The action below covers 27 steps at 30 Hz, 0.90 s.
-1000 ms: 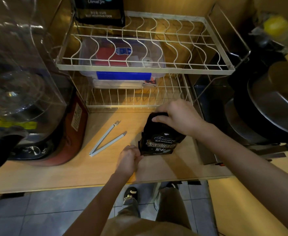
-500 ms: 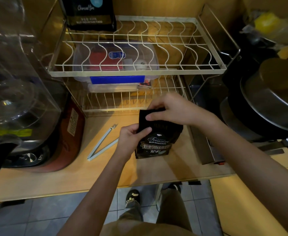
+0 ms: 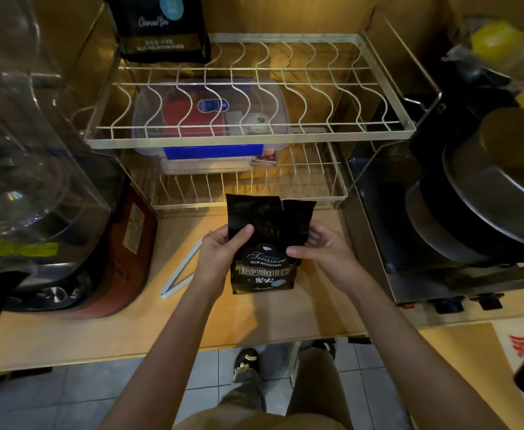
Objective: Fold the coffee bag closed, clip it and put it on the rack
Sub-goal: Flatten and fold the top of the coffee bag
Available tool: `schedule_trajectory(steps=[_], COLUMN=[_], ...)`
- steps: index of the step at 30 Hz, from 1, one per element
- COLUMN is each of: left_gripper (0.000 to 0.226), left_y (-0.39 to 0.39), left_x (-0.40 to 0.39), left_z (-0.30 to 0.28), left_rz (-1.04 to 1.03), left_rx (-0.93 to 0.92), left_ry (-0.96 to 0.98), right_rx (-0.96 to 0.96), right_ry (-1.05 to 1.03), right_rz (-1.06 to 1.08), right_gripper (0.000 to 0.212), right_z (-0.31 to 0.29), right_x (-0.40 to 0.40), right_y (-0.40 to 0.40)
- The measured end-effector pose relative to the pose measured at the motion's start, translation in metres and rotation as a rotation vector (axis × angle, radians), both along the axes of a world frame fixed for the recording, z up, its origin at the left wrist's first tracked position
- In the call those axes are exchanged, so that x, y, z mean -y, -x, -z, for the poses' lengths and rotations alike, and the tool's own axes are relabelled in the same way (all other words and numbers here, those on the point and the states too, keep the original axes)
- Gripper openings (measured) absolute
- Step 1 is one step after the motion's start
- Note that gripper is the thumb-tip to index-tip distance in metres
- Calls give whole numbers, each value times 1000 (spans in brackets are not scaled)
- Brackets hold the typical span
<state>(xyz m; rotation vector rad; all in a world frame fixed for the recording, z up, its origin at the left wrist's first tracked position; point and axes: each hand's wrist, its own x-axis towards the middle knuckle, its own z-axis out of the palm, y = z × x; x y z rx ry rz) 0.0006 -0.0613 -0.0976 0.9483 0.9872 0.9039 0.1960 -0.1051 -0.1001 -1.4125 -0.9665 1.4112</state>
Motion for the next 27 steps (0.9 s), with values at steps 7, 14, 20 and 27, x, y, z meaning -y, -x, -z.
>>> schedule_trajectory(steps=[7,14,20,27], left_gripper=[15,11,18,12], left_y=[-8,-1,2,-4], left_x=[5,4,2,4], left_z=[-4,-3,-5,-11], left_rz=[-18,-43,-69,-134], left_rx=[-36,21,11,-10], left_ry=[-60,30,41,-45], right_rx=[21,40,-21,-87], right_ry=[-72,-130,-116,-128], right_rz=[-44,84,70,103], right_gripper=[46,15,13,15], right_z=[-3,-1,-6,-12], right_x=[1,1,-2,-1], right_y=[2,18,18,17])
